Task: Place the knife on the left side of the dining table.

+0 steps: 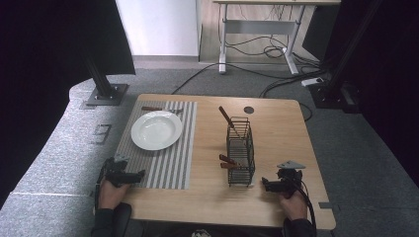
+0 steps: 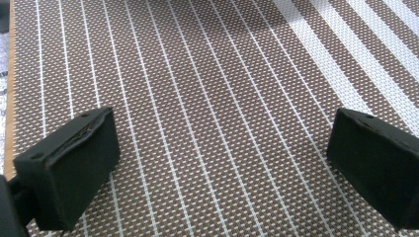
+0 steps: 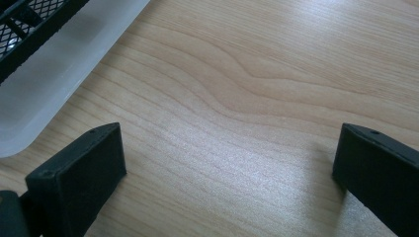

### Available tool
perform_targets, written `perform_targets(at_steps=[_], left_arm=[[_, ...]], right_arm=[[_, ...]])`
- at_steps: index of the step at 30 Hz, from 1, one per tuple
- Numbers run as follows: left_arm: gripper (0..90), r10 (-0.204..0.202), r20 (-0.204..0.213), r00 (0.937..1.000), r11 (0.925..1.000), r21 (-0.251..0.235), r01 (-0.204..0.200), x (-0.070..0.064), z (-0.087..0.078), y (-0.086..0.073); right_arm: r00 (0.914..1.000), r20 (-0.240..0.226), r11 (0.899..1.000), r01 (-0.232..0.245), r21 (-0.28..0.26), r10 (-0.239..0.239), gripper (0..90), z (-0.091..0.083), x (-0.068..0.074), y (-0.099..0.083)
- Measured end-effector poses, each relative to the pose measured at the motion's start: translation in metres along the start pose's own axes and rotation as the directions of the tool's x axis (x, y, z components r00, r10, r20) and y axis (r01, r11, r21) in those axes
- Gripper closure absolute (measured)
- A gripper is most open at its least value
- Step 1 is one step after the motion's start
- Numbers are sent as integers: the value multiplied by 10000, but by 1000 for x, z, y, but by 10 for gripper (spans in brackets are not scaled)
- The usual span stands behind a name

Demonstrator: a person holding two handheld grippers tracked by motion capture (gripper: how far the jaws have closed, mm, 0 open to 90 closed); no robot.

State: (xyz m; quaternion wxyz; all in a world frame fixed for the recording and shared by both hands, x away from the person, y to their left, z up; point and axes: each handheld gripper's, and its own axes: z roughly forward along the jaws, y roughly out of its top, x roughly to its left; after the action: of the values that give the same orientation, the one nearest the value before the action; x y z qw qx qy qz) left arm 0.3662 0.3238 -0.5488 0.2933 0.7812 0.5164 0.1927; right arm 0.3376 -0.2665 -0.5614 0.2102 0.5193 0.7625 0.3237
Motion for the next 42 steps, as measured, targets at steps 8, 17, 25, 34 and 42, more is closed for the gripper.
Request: perform_targets(at_steps=[8,17,25,34,42], left_arm=[[0,12,3,10000,10000,9,-12,0,0,0],[2,-30,-51,10000,9998,-189,29,0,-4,3],[2,162,-10,9999,9996,-226,-163,-4,-9,12],[0,291,287,9992,9986,-441,-278,-15,-12,38],[0,572,420,9975,9973,-492,-551,-27,-14,58]], right_arm=[[10000,-9,10000,11,2,-11,0,0,0,0],[10000,-11,10000,9,3,-9,0,0,0,0],[10000,-11,10000,9,2,-9,0,0,0,0],[10000,-1,10000,-1,5,1,0,0,0,0],[10000,9,10000,0,4,0,0,0,0,0]])
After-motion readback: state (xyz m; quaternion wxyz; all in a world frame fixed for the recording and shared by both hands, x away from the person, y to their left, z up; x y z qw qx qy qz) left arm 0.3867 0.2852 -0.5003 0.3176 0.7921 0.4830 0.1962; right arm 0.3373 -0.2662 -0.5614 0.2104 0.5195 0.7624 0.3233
